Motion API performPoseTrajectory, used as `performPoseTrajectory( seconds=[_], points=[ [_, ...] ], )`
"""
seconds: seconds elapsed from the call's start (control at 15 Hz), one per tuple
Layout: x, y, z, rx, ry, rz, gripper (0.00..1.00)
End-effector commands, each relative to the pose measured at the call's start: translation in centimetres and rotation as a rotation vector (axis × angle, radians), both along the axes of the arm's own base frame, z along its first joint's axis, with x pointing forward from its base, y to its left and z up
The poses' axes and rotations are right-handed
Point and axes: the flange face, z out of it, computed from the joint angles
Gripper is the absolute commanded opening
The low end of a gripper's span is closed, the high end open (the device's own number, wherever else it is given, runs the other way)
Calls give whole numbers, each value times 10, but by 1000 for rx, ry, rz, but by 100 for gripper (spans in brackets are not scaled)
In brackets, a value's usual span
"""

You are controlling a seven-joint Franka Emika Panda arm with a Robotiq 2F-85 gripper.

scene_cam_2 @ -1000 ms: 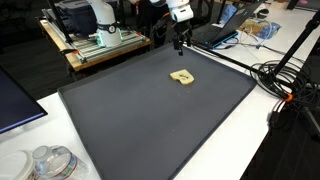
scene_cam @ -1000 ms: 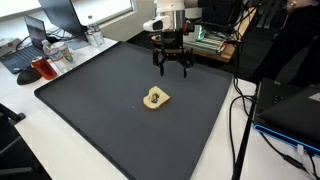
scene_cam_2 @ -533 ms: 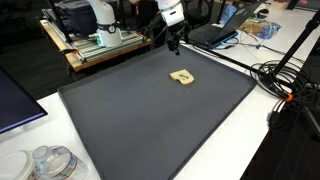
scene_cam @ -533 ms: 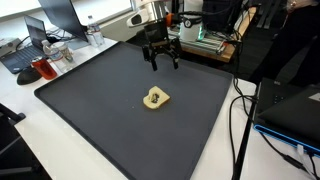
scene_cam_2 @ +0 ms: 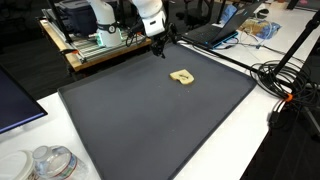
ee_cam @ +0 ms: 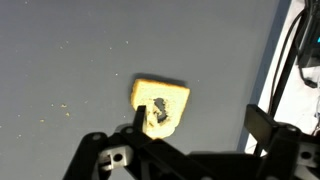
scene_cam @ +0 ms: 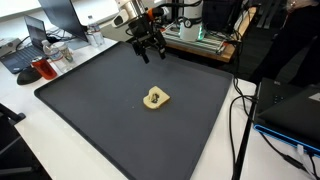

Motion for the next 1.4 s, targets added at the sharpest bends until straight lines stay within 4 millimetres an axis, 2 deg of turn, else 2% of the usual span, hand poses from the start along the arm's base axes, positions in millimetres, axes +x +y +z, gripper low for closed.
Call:
performPoseTrajectory(
  seconds=[0.0,0.27,0.6,1.0,1.33],
  points=[
    [8,-26,-15,74,27,8,100],
    [26,-43,-43,105,45,20,100],
    [63,-44,-74,129,65,63,100],
    [113,-35,-84,171,131,147,100],
    [156,-20,-90,120,194,243,100]
  ],
)
